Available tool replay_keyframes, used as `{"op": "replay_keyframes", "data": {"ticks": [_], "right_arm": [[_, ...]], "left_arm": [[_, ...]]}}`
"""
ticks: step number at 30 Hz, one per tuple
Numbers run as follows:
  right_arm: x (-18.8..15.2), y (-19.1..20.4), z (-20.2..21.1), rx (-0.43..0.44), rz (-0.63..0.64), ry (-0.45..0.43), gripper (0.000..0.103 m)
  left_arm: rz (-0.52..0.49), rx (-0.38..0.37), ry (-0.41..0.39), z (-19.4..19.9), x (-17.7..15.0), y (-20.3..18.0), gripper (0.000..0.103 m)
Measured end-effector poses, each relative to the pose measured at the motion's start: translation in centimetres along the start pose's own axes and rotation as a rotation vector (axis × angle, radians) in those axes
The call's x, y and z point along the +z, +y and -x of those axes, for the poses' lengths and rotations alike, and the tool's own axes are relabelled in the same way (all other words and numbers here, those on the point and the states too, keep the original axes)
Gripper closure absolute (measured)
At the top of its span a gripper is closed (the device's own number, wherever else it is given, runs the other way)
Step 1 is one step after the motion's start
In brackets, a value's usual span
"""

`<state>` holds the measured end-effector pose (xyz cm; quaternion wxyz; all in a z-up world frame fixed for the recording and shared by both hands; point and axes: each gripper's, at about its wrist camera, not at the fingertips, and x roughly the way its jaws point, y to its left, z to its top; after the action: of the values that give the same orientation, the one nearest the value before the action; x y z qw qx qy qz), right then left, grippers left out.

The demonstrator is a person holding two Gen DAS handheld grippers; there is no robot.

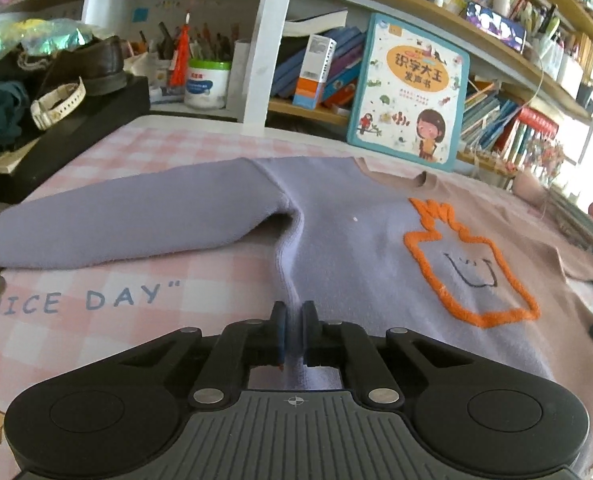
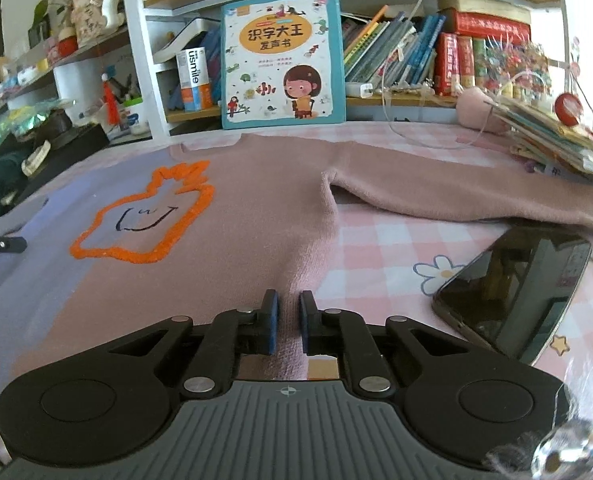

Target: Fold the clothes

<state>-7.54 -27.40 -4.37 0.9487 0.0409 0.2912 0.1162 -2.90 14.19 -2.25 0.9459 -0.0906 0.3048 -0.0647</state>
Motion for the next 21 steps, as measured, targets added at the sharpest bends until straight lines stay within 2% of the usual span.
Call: {"op": "replay_keyframes", "data": {"ticks": [10,13,16,17,18,19,21], "right_arm": [[-0.1,0.4,0.1,-0.005,-0.002,-0.003,0.092],[-0.1,0.5,0.1,-0.009,0.005,-0.002,0.088],[-0.2,0.7,0.3,-0.012,0.010,-0.002,0.065],[-0.2,0.7,0.3,-0.015,0.009,-0.003,0.058],[-0.2,0.7,0.4,-0.018,0.009,-0.006,0.057],[-0.2,0.7,0.5,-0.021,0.010,-0.009,0.056],[-0.1,0.8,0.7,-0.028,0.010,-0.018,0.048]], "left_arm": [[-0.022,0.019,-0.004,-0.2,-0.1,-0.1,0.095],[-0.027,0.031,-0.014,0.4,-0.4,-0.4,0.092],[-0.043,0.041,-0.052,1.7,-0.8,-1.0,0.073],[-0.049,0.042,-0.068,2.2,-1.0,-1.2,0.059],[-0.055,0.043,-0.085,2.7,-1.1,-1.4,0.048],[-0.063,0.047,-0.101,3.1,-1.3,-1.7,0.044],[-0.091,0.058,-0.119,3.7,-1.4,-2.3,0.033]]}}
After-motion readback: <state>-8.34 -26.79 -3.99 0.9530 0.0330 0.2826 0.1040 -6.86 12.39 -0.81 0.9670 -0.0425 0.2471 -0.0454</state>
